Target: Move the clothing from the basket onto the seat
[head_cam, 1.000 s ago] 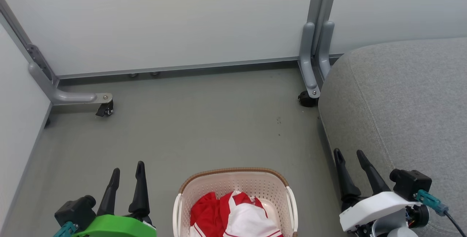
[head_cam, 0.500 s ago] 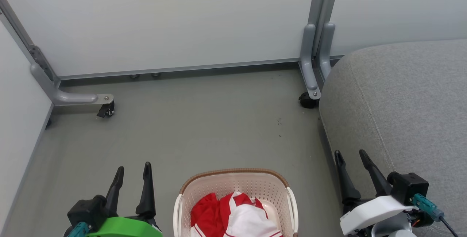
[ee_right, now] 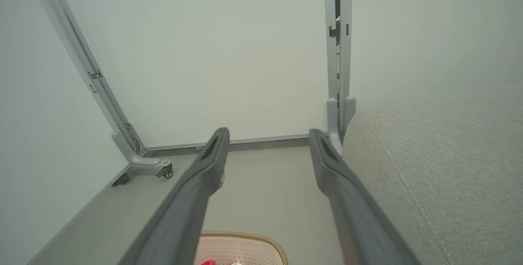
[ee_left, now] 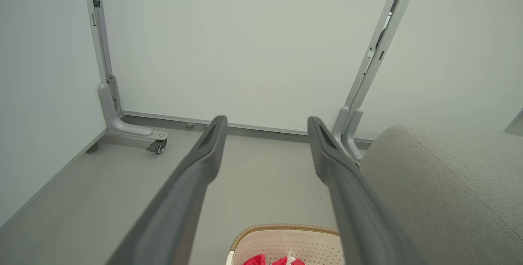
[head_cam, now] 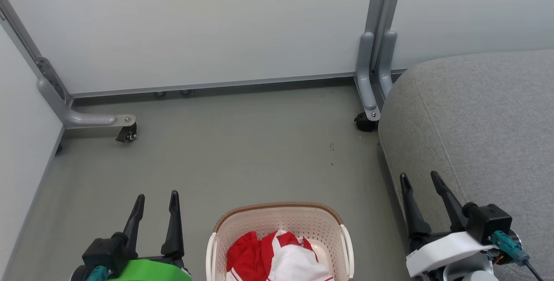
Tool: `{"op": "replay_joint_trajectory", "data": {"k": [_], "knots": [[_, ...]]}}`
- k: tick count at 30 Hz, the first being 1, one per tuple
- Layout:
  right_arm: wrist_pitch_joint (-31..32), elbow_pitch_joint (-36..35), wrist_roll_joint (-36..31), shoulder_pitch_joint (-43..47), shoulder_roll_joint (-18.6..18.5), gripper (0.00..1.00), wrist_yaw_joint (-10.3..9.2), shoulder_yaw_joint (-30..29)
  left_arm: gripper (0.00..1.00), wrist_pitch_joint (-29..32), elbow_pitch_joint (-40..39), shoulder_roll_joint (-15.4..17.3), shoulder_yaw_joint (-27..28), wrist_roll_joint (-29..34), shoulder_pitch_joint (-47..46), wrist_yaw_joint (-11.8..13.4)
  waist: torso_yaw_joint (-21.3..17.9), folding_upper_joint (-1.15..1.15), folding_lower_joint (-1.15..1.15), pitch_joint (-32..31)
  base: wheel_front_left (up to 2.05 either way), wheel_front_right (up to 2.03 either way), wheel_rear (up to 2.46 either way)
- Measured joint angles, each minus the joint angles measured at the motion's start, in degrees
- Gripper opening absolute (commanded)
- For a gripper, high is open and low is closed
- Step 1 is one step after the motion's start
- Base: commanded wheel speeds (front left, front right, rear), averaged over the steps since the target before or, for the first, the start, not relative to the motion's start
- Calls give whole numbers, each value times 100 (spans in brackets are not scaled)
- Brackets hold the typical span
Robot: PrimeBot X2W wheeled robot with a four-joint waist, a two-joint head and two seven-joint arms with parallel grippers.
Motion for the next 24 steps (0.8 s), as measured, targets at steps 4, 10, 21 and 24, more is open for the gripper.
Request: {"op": "replay_joint_trajectory", "data": {"k": [4, 10, 21, 24], "knots": [[-34, -32, -66, 10, -2, 100, 0, -44, 100, -42, -9, 1, 48, 0, 29, 1, 3, 0, 0, -13, 0, 0, 0], [-103, -34, -311, 19, -2, 100, 8, 0, 100, -101, -21, 2, 87, 135, 49, -8, 14, 0, 0, -26, 0, 0, 0], [-202, -64, -738, 77, -3, 100, 9, 64, 100, -209, -31, 3, 71, 594, 71, -32, 24, 0, 0, -61, 0, 0, 0], [-233, -67, -798, 80, -4, 100, 9, 65, 100, -243, -30, 3, 58, 679, 74, -41, 32, 0, 0, -66, 0, 0, 0]]}}
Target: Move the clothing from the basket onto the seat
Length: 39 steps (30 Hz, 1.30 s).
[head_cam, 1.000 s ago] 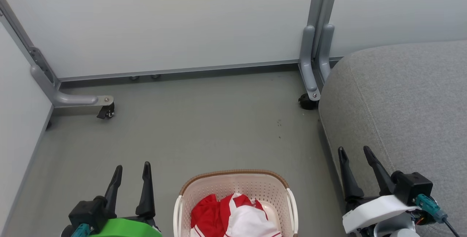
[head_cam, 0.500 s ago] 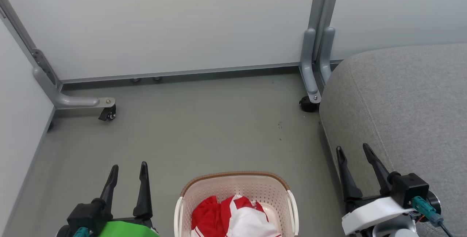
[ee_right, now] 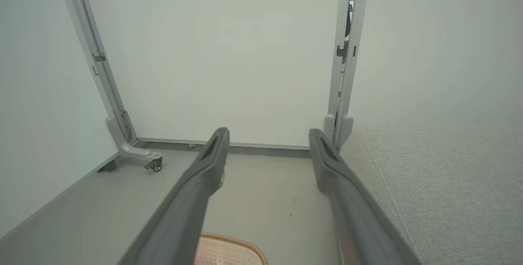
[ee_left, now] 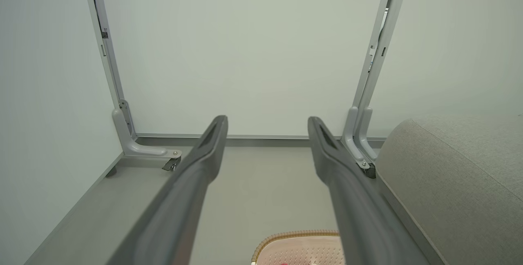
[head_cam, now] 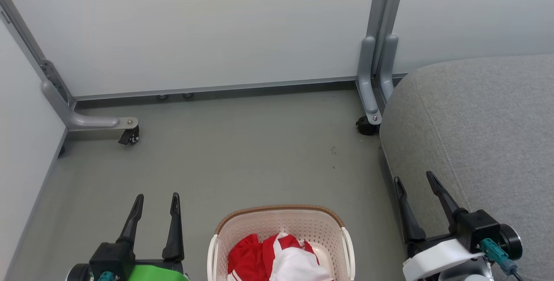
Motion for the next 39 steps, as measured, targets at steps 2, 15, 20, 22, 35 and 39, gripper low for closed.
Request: {"op": "replay_joint_trajectory", "data": {"k": [2, 15, 20, 22, 35, 39], "knots": [[0, 0, 2, 2, 0, 100, 0, -3, 100, 0, 3, 1, 2, 0, 2, -1, 6, 0, 0, -5, 0, 0, 0], [0, 24, 0, 29, 0, 100, 0, 47, 100, 0, 51, 1, 48, 26, 69, -19, 44, 0, 0, -63, 0, 0, 0], [0, 42, 33, 30, -1, 100, 0, 75, 100, 0, 51, 1, 52, 33, 75, -22, 41, 0, 0, -56, 0, 0, 0], [0, 53, 52, 30, -1, 100, 0, 100, 100, 0, 54, 1, 60, 36, 82, -23, 31, 0, 0, -55, 0, 0, 0], [0, 64, 109, -55, -2, 100, 0, 45, 100, 0, 132, 1, -116, 36, 50, -44, -65, 0, 0, 185, 0, 0, 0], [0, 46, -4, -235, -3, 100, 0, -15, 100, 0, 211, 3, -269, -11, -162, -75, -71, 0, 0, 465, 0, 0, 0]]}}
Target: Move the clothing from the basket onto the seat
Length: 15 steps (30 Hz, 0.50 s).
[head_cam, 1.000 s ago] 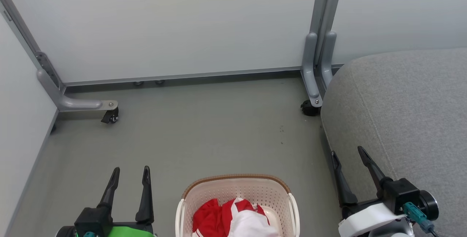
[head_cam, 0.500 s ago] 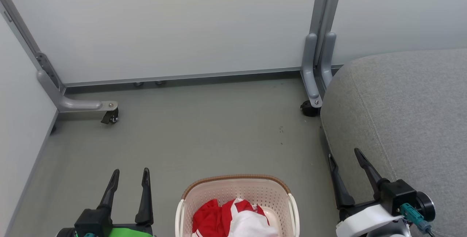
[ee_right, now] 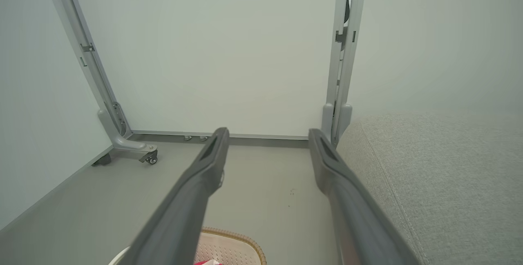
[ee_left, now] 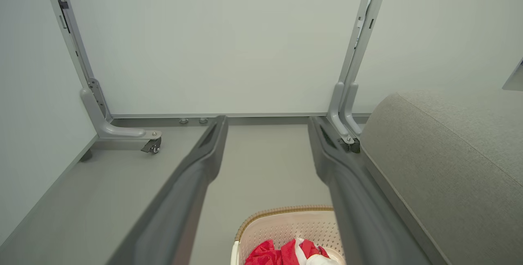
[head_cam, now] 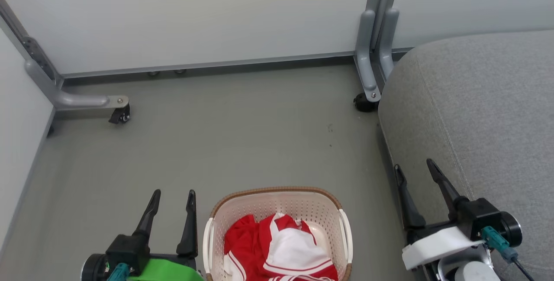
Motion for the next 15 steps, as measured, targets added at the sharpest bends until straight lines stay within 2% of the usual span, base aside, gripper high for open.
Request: {"op": "replay_joint_trajectory", "data": {"k": [8, 10, 15], "knots": [[-1, -214, 98, -721, 1, 100, 0, -224, 100, -1, 425, 2, -368, 20, -883, -146, -21, 0, 0, 825, 0, 0, 0], [-1, -277, 355, -914, 4, 100, 0, -454, 100, 0, 672, 3, -588, -93, -1186, -169, -30, 0, 0, 1106, 0, 0, 0], [-1, -506, 227, -1287, 7, 100, 0, -706, 100, -1, 1207, 22, -1415, -360, -1949, -176, -56, 0, 0, 1718, 0, 0, 0]]}}
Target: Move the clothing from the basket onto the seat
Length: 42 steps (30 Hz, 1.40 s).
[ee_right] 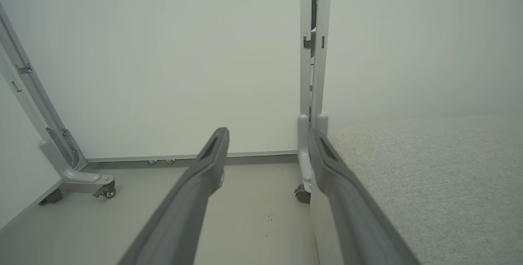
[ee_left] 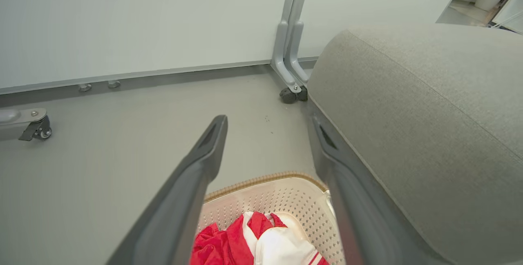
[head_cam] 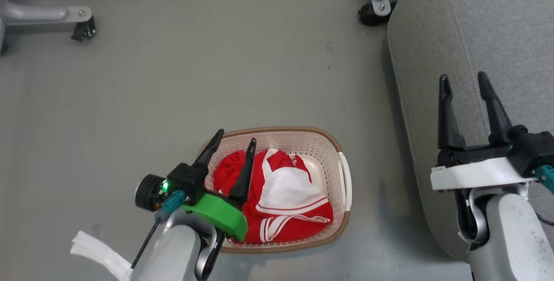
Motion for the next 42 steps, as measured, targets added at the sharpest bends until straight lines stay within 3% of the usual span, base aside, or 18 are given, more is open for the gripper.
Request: {"op": "replay_joint_trajectory", "data": {"k": [9, 12, 17, 23, 28, 33, 42], "knots": [[1, -491, -334, -510, -5, 100, 0, -86, 100, 1, 1759, 571, -2197, -475, -1643, -2, -92, 0, 0, 1160, 0, 0, 0], [1, -624, -277, -673, -10, 100, 0, -80, 100, 0, 2273, 704, -2704, -658, -2136, -3, -146, 0, 1, 1523, 0, 0, 0], [0, -829, -207, -863, -8, 100, 0, -36, 100, 292, 3306, 677, -3277, -959, -2771, -3, -269, 0, 1, 2082, 0, 0, 0], [1, -911, -114, -1035, -11, 100, 0, 27, 100, 876, 3611, 643, -4105, -1634, -3356, -10, -468, 0, 1, 2717, 0, 0, 0], [0, -958, 76, -1146, -12, 100, 0, 133, 100, 1054, 3901, 903, -4412, -2022, -3698, -11, -666, 0, 1, 3120, 0, 0, 0], [1, -988, 301, -1214, -13, 100, 0, 191, 100, 1128, 4214, 959, -4509, -2192, -4038, 9, -881, 0, 1, 3459, 0, 0, 0], [1, -964, 348, -1357, -12, 100, 0, 211, 100, 1216, 4041, 983, -4999, -2412, -4161, -10, -1158, 0, 1, 3881, 0, 0, 0]]}}
